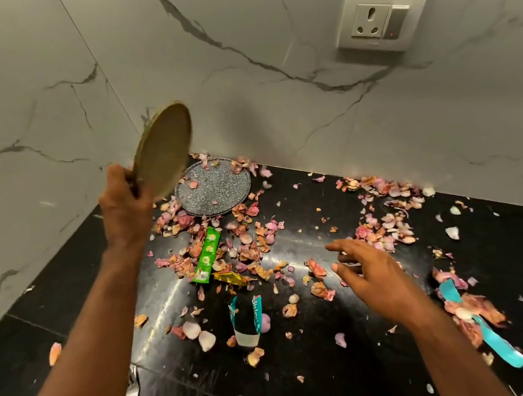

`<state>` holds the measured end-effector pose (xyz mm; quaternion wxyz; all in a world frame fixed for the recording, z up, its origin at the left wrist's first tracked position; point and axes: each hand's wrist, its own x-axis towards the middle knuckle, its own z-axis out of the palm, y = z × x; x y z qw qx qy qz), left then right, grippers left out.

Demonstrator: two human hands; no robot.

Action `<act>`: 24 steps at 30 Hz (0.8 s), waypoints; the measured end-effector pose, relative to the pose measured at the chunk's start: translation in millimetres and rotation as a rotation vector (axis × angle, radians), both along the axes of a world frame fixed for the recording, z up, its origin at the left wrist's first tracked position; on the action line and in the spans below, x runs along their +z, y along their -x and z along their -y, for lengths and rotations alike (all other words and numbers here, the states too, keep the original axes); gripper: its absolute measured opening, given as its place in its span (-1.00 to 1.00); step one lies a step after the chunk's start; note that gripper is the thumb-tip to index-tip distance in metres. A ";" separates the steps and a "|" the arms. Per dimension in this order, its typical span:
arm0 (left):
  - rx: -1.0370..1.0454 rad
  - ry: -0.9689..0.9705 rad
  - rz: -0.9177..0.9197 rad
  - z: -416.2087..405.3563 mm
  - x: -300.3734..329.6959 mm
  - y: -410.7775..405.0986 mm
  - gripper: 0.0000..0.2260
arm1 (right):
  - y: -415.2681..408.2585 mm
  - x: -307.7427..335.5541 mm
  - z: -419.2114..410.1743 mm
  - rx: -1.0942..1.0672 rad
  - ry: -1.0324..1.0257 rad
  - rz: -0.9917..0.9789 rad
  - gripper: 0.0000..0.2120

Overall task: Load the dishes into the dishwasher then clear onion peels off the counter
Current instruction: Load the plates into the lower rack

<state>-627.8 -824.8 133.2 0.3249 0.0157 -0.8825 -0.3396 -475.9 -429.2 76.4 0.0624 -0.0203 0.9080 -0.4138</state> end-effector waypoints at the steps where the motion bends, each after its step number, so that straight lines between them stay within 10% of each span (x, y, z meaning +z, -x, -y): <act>1: 0.005 -0.140 0.033 -12.1 -0.6 -8.0 -0.89 | 1.6 0.6 2.6 -0.016 0.006 -0.003 -0.63; 7: -0.331 -1.191 0.564 -101.9 -30.7 -61.1 -0.87 | 12.6 5.5 11.5 -0.292 0.410 0.163 -0.22; 13: -0.562 -1.131 0.923 -138.5 -62.6 -59.0 -0.94 | 11.9 3.1 5.3 -0.560 0.772 0.098 -0.81; 20: 0.067 -0.853 0.766 -87.6 -82.6 26.3 -0.80 | 8.6 0.3 -3.4 -0.604 0.761 0.034 -0.85; 24: 0.224 -1.017 0.777 -69.4 -89.8 63.2 -0.80 | 6.3 3.3 -3.6 -0.614 0.750 0.005 -0.82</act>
